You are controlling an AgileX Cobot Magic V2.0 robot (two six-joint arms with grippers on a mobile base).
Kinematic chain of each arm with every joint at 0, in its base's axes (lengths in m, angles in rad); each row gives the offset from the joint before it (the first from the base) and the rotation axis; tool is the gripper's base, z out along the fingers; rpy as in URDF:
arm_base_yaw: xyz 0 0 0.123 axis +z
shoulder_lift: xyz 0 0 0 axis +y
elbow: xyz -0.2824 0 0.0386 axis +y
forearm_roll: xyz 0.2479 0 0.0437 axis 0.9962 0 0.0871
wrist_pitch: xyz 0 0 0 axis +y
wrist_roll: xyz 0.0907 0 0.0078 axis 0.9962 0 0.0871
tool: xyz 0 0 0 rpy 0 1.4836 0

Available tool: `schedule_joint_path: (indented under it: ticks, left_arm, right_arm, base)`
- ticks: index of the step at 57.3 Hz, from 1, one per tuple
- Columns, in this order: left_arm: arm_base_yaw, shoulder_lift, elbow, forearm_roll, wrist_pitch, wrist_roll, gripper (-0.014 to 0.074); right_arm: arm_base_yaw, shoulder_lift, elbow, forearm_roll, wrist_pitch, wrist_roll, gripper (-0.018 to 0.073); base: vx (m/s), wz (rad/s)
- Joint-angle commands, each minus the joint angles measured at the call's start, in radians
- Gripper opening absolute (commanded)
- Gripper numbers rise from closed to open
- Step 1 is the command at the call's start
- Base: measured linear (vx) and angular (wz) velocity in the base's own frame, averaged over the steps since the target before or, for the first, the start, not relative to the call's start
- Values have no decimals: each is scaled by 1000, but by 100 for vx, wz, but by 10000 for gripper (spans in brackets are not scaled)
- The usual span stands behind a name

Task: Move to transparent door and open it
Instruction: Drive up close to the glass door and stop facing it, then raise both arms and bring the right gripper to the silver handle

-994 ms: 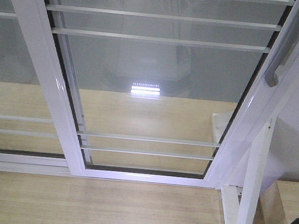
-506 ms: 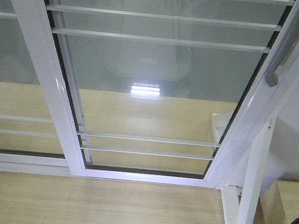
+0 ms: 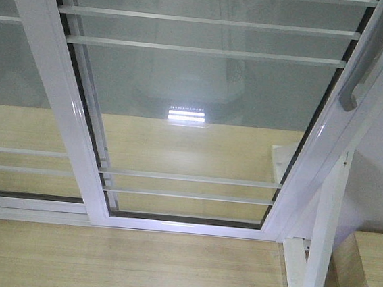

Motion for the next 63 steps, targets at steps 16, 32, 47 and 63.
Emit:
schedule_joint_path:
  ticks: [16,32,47,63]
  left_arm:
    - [1,245,-191,-12,-90,0,-3]
    - [1,864,-561,-13,-174,37,-3]
    - [1,1271,-793,-31,-360,-27,-3]
    - [1,1331,-811,-29,-406,-127,5]
  right_arm:
    - [2,249,-263,-11,58,-135,-1]
    - [2,815,-622,-8,-1,-161,-1]
    - [2,1126,-778,-8,-185,-147,-1]
    - [2,1190,-778,-8,-224,-125,-1]
  base:
    - [0,0]
    - [0,0]
    - [0,0]
    - [0,0]
